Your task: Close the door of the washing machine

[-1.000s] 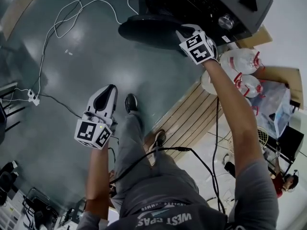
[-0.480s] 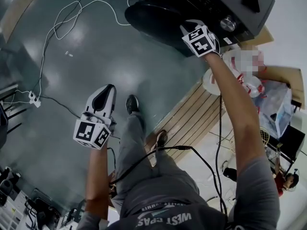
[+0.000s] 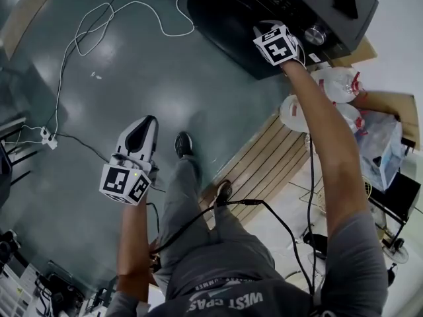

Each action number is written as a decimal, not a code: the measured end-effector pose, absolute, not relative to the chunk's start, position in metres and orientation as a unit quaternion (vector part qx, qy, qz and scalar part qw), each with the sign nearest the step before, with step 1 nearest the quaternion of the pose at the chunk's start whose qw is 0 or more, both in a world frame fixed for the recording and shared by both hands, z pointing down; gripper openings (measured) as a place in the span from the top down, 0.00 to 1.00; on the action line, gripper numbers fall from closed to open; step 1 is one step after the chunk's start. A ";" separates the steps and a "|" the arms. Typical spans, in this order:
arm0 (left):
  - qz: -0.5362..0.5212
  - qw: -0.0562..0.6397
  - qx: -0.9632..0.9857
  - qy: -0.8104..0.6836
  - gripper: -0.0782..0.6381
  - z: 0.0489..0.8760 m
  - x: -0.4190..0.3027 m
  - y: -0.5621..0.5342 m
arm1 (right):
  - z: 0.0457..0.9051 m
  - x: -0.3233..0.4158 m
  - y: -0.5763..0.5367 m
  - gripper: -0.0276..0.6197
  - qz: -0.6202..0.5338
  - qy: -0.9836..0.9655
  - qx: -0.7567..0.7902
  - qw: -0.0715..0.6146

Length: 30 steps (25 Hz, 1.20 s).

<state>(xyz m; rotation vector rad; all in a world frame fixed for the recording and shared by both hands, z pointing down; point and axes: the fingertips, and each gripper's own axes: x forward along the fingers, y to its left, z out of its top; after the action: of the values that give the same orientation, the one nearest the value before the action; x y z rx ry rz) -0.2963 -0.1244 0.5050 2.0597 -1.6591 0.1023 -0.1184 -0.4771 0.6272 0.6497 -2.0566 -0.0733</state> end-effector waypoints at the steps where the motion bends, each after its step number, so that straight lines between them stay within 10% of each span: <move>1: 0.037 0.245 0.754 -0.609 0.84 0.504 -0.298 -0.124 | 0.627 -0.118 -0.481 0.85 -0.029 -0.838 0.270 0.474; 15: 0.038 0.192 0.754 -0.627 0.84 0.459 -0.308 -0.128 | 0.606 -0.087 -0.459 0.79 0.094 -0.817 0.268 0.501; 30: 0.069 0.059 0.780 -0.619 0.84 0.318 -0.307 -0.055 | 0.327 -0.117 -0.292 0.84 0.022 -0.926 0.308 0.215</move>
<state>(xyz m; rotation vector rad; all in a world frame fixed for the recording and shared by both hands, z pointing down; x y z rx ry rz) -0.3070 -0.0547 0.3180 2.3620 -1.8758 0.2084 -0.1172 -0.2915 0.3266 0.8553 -2.5692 0.0605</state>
